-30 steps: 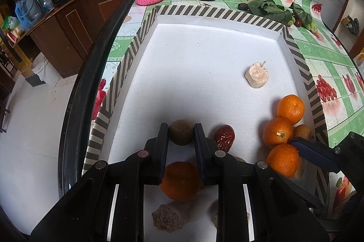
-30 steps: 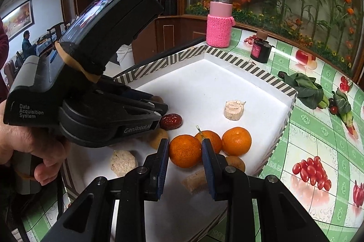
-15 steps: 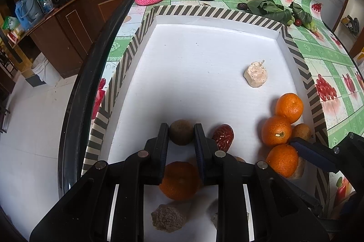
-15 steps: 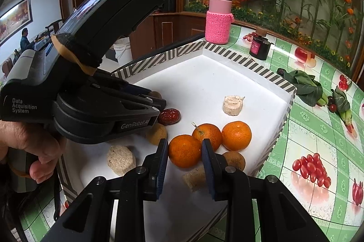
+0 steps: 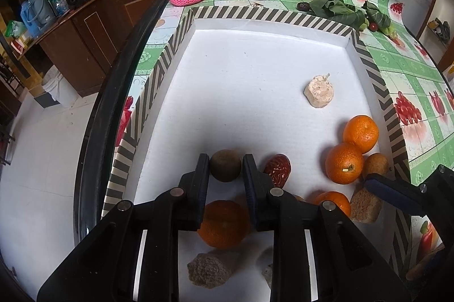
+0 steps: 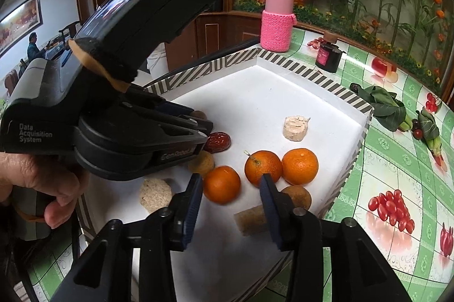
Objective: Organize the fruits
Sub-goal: 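Lower the orange and kiwi into the tray and open both grippers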
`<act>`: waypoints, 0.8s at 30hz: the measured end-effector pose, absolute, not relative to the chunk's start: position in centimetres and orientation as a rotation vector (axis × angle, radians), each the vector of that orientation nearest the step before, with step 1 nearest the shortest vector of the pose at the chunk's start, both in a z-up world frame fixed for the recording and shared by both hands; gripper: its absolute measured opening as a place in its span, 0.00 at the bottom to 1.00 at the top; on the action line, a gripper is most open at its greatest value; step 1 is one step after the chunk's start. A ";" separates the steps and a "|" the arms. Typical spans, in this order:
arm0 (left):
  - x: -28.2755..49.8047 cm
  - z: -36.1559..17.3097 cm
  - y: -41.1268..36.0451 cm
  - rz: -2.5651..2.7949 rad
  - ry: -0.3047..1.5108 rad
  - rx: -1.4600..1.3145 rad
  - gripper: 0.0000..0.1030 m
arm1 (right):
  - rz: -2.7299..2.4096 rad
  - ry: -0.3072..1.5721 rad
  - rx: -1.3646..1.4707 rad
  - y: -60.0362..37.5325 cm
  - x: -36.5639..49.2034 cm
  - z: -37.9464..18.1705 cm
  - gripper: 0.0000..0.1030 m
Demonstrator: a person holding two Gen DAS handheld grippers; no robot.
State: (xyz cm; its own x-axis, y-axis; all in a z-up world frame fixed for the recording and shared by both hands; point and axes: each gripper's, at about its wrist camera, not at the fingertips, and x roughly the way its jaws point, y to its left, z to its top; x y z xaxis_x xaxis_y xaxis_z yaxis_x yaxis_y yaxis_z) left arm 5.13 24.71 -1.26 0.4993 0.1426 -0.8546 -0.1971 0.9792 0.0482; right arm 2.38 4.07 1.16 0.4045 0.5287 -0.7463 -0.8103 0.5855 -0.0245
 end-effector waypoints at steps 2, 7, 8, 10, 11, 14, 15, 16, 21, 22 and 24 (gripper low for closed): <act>5.1 -1.2 24.8 0.204 1.033 -0.071 0.26 | 0.878 0.767 -0.417 4.0 2.3 1.2 0.40; 4.6 -0.7 24.8 0.189 1.016 -0.122 0.67 | 0.881 0.756 -0.420 3.4 1.7 1.8 0.40; 4.4 -0.4 24.6 0.202 1.010 -0.114 0.70 | 0.883 0.751 -0.421 3.1 1.5 2.0 0.40; 4.1 -0.1 24.1 0.215 0.999 -0.095 0.70 | 0.887 0.746 -0.427 2.9 1.2 2.4 0.40; 3.8 0.1 23.9 0.222 0.993 -0.087 0.71 | 0.888 0.744 -0.431 2.7 1.0 2.5 0.40; 2.8 0.8 23.3 0.240 0.962 -0.071 0.78 | 0.895 0.741 -0.443 2.1 0.4 3.1 0.40; 2.4 1.0 23.1 0.246 0.947 -0.068 0.78 | 0.895 0.741 -0.444 1.9 0.2 3.3 0.41; 2.0 1.2 23.0 0.252 0.935 -0.065 0.78 | 0.895 0.741 -0.444 1.6 0.0 3.4 0.41; -0.2 2.6 22.6 0.289 0.857 -0.067 0.79 | 0.884 0.782 -0.441 0.3 -0.5 4.0 0.41; -0.7 2.8 22.5 0.305 0.847 -0.060 0.79 | 0.886 0.795 -0.438 0.0 -0.5 4.1 0.41; -1.5 3.1 22.0 0.324 0.834 -0.046 0.79 | 0.883 0.807 -0.436 -0.4 -0.8 4.4 0.41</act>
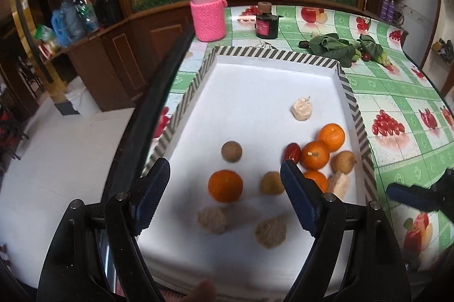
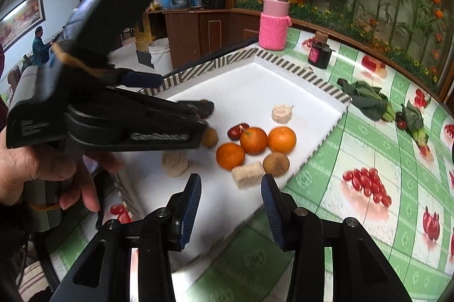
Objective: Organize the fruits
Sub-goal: 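Lower the orange and kiwi into the tray and open both grippers, then lift both open grippers away from the tray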
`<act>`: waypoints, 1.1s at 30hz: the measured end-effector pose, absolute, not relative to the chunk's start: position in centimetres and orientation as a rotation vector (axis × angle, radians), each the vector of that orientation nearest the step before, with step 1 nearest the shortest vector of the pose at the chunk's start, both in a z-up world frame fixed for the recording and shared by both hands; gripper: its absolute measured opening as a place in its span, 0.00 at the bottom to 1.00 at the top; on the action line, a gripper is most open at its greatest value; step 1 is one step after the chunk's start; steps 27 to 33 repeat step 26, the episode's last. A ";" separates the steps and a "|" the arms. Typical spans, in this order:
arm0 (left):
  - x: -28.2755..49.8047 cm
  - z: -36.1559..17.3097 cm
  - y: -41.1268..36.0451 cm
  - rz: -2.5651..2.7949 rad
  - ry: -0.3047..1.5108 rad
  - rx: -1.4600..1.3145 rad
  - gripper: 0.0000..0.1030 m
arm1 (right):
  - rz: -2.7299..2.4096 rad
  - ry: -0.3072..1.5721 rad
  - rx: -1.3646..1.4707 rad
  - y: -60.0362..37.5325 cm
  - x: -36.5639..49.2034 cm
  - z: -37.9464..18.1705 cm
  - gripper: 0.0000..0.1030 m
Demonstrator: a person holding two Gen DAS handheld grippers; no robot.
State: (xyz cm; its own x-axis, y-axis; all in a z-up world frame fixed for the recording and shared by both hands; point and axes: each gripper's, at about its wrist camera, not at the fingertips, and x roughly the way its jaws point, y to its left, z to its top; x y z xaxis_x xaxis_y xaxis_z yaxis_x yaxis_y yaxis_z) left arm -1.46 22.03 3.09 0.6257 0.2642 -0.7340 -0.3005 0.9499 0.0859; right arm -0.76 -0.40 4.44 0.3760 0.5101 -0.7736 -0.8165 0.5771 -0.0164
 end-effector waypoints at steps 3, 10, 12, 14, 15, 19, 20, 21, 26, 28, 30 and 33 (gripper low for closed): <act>-2.5 3.3 21.5 0.323 0.835 -0.063 0.79 | 0.891 0.816 -0.434 -0.9 -1.1 4.8 0.41; -3.4 2.8 20.1 0.298 0.875 -0.101 0.79 | 0.885 0.814 -0.441 -1.4 -1.6 4.9 0.41; -3.3 2.6 19.7 0.295 0.890 -0.086 0.79 | 0.883 0.816 -0.438 -1.6 -1.6 4.8 0.41; -3.4 2.7 19.5 0.248 0.879 -0.120 0.79 | 0.882 0.815 -0.437 -1.7 -1.7 4.9 0.41; -3.6 2.8 19.5 0.240 0.867 -0.130 0.79 | 0.882 0.814 -0.436 -1.8 -1.7 4.9 0.41; -4.0 3.3 18.8 0.266 0.836 -0.113 0.79 | 0.885 0.810 -0.426 -2.2 -1.8 5.1 0.41; -4.1 3.4 18.8 0.263 0.834 -0.123 0.79 | 0.884 0.809 -0.424 -2.3 -1.8 5.1 0.41; -4.3 3.4 18.8 0.277 0.826 -0.125 0.79 | 0.885 0.809 -0.423 -2.3 -1.8 5.2 0.41; -4.6 3.6 18.8 0.317 0.802 -0.104 0.79 | 0.882 0.808 -0.413 -2.6 -1.8 5.2 0.41; -4.6 3.6 18.8 0.317 0.802 -0.104 0.79 | 0.882 0.808 -0.413 -2.6 -1.8 5.2 0.41; -4.6 3.6 18.8 0.317 0.802 -0.104 0.79 | 0.882 0.808 -0.413 -2.6 -1.8 5.2 0.41; -4.6 3.6 18.8 0.317 0.802 -0.104 0.79 | 0.882 0.808 -0.413 -2.6 -1.8 5.2 0.41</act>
